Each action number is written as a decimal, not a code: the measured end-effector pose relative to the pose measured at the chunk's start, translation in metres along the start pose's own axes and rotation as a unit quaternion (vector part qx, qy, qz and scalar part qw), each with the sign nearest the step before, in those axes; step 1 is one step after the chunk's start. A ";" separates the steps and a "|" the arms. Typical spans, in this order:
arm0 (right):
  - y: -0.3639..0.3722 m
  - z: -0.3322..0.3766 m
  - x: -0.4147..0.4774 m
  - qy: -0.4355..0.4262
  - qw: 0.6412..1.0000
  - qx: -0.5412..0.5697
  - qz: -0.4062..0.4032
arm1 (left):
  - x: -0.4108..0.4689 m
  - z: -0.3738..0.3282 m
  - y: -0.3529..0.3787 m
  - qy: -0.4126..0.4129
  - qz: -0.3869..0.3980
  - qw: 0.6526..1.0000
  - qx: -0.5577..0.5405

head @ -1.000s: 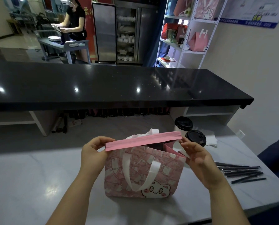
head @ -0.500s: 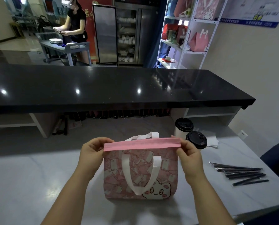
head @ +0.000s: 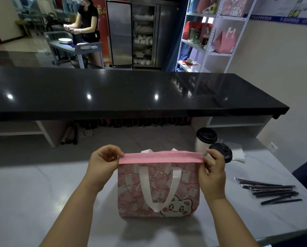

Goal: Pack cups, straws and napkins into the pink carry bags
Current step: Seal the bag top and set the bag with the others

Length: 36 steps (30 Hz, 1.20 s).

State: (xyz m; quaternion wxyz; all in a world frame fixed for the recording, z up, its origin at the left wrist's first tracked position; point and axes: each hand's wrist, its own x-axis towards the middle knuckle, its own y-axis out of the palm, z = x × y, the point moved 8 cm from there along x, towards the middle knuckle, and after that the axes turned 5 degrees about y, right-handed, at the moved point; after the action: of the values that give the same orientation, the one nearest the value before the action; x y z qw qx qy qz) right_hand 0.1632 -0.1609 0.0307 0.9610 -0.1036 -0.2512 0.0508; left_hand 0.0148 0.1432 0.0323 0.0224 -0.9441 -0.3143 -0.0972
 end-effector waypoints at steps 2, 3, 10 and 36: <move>0.000 0.008 0.002 -0.047 0.997 -0.055 0.029 | 0.001 -0.002 0.001 0.011 0.021 1.000 0.011; 0.001 0.013 0.003 -0.074 0.992 -0.087 0.047 | 0.001 -0.005 0.001 0.019 0.030 0.999 0.025; -0.006 0.017 0.007 -0.096 0.987 -0.050 0.119 | -0.001 -0.028 -0.003 0.085 0.097 0.963 0.237; 0.062 0.103 -0.009 -0.183 0.926 -0.305 0.125 | -0.028 -0.073 0.104 0.293 0.069 0.816 0.494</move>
State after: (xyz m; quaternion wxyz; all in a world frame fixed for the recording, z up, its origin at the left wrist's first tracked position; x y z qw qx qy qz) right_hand 0.1014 -0.0836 0.1005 0.8062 -0.4113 -0.4109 0.1095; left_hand 0.0431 0.0359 0.0999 0.5830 -0.7524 -0.2331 -0.1990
